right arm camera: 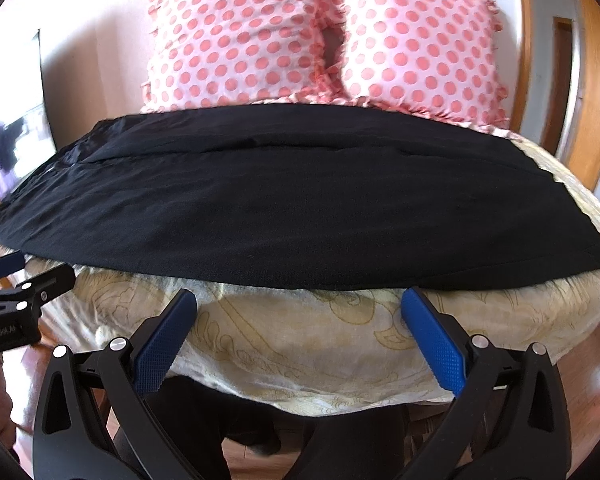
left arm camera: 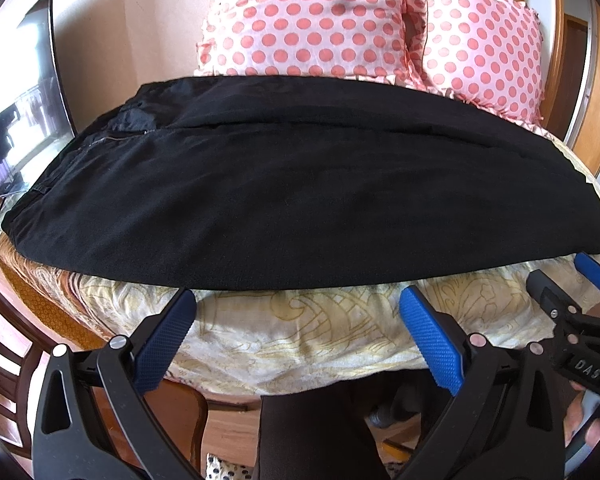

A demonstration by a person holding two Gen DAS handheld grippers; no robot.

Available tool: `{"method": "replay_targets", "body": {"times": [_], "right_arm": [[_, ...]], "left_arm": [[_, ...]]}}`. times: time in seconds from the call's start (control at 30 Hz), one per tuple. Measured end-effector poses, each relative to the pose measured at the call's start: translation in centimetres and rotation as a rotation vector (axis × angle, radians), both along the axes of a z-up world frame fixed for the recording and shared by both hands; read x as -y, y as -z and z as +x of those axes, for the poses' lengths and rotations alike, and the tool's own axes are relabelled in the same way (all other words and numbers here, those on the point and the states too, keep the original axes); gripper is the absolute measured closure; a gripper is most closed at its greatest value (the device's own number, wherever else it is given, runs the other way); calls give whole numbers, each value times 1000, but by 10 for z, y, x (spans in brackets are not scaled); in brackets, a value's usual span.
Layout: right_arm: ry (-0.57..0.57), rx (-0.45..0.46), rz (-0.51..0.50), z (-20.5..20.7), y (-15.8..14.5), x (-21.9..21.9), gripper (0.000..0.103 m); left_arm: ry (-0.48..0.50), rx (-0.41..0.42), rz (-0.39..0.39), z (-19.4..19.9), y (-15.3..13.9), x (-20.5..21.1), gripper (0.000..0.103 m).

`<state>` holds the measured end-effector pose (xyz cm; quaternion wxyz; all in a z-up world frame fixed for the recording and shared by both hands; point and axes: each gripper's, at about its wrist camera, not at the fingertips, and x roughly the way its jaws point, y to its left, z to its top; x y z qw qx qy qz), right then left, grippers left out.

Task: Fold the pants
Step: 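Grasp the pants leg hem with the right gripper and lift it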

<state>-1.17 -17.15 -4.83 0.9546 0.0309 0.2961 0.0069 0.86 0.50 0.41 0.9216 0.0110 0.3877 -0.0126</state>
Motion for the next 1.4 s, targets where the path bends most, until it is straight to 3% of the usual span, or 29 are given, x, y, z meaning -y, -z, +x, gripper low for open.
{"method": "replay_targets", "body": {"times": [0.17, 0.3, 0.37, 0.53, 0.77, 0.9, 1.03, 1.2, 1.4], "right_arm": [[-12, -12, 103, -1, -24, 41, 1], [112, 14, 125, 13, -62, 99, 1], [176, -3, 141, 31, -74, 128, 1], [355, -126, 164, 127, -84, 214, 1], [608, -248, 266, 247, -68, 321, 1], [711, -272, 256, 285, -60, 352, 2], [782, -302, 286, 311, -49, 369, 17], [861, -336, 206, 329, -41, 373, 24], [889, -367, 153, 344, -28, 374, 25]], "left_arm": [[37, 46, 26, -6, -29, -5, 2], [58, 56, -37, 16, -57, -13, 2], [43, 75, -13, 37, -67, -11, 2], [-12, 127, 83, 108, -80, 0, 2], [-92, 117, 154, 184, -67, 7, 2], [-92, 85, 113, 199, -57, 4, 2], [-97, 90, 133, 204, -50, 5, 2], [-81, 80, 136, 209, -43, 6, 2], [-62, 49, 128, 214, -34, 7, 2]]}}
